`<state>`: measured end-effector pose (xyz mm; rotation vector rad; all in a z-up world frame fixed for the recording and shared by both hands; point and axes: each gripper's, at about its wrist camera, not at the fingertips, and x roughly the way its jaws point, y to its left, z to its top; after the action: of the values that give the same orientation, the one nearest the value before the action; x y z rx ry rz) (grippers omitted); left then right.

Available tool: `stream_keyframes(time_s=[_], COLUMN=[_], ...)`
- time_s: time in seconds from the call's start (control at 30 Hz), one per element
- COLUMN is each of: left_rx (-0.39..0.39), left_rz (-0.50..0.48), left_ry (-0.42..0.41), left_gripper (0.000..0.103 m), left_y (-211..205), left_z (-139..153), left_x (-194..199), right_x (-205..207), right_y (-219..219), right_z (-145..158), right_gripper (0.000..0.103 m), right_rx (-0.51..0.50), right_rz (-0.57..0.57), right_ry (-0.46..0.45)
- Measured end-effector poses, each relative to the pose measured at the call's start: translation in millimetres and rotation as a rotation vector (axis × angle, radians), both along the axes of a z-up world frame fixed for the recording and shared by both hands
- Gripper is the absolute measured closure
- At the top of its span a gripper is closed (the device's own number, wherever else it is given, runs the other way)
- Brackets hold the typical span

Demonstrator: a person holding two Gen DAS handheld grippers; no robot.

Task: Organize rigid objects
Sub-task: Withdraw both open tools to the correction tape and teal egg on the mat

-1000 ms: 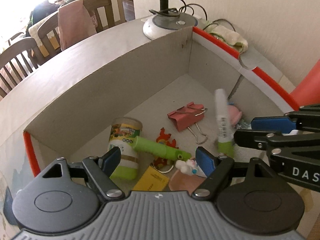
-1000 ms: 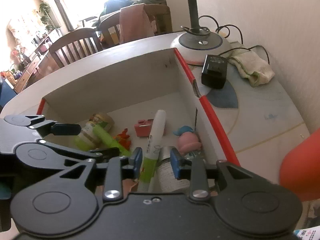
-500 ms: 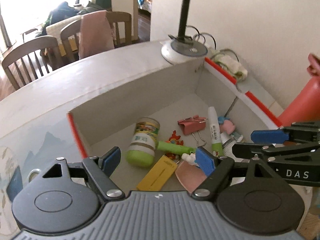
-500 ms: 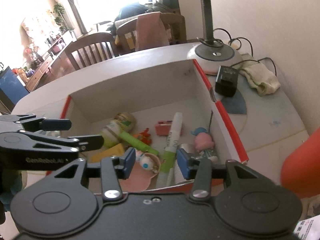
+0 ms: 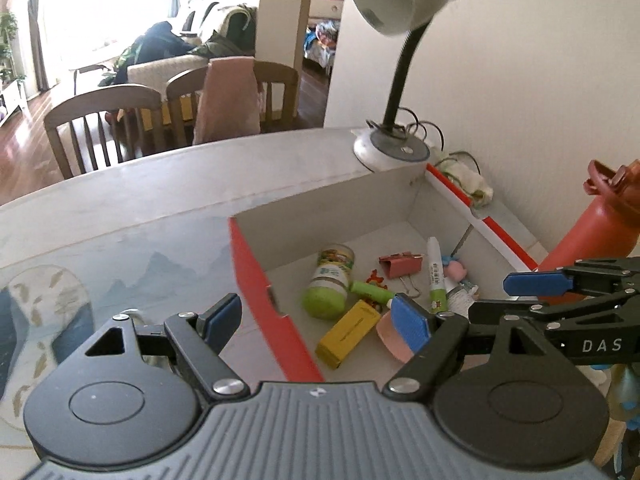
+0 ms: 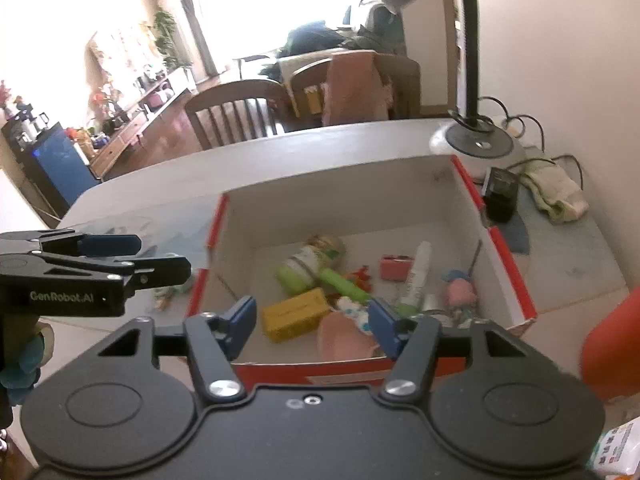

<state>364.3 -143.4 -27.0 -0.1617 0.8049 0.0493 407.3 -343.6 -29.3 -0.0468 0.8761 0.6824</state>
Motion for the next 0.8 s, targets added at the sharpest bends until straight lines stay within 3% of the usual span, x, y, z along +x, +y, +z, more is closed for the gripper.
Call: stream_keyframes(time_s=[0.17, 0.43, 0.57, 0.63, 0.8], left_rx=[-0.021, -0.028, -0.038, -0.041, -0.068], left_rz=[0.026, 0.052, 0.065, 0.069, 0.084], left_ry=[-0.021, -0.019, -0.009, -0.008, -0.010], left_gripper=[0.021, 0.019, 0.014, 0.005, 0.003], left_y=[20.5, 61.4, 85.8, 98.1, 129.0], left_z=[4.7, -2.5, -10.7, -14.5, -25.0], left_x=[-24.6, -54.0, -63.1, -66.4, -69.3], right_x=[-16.8, -45.6, -58.6, -64.1, -72.7], right_y=[16.5, 55.8, 82.4, 96.8, 131.2], right_z=[7.5, 10.5, 7.7, 4.9, -5.4], right_gripper=[0.023, 0.011, 0.009, 0.009, 0.009], right_rx=[0.015, 0.044, 0.050, 0.052, 0.041], right_rz=[0.034, 0.094, 0.131, 0.148, 0.141], right_ry=[-0.022, -0.059, -0.076, -0.073, -0.064])
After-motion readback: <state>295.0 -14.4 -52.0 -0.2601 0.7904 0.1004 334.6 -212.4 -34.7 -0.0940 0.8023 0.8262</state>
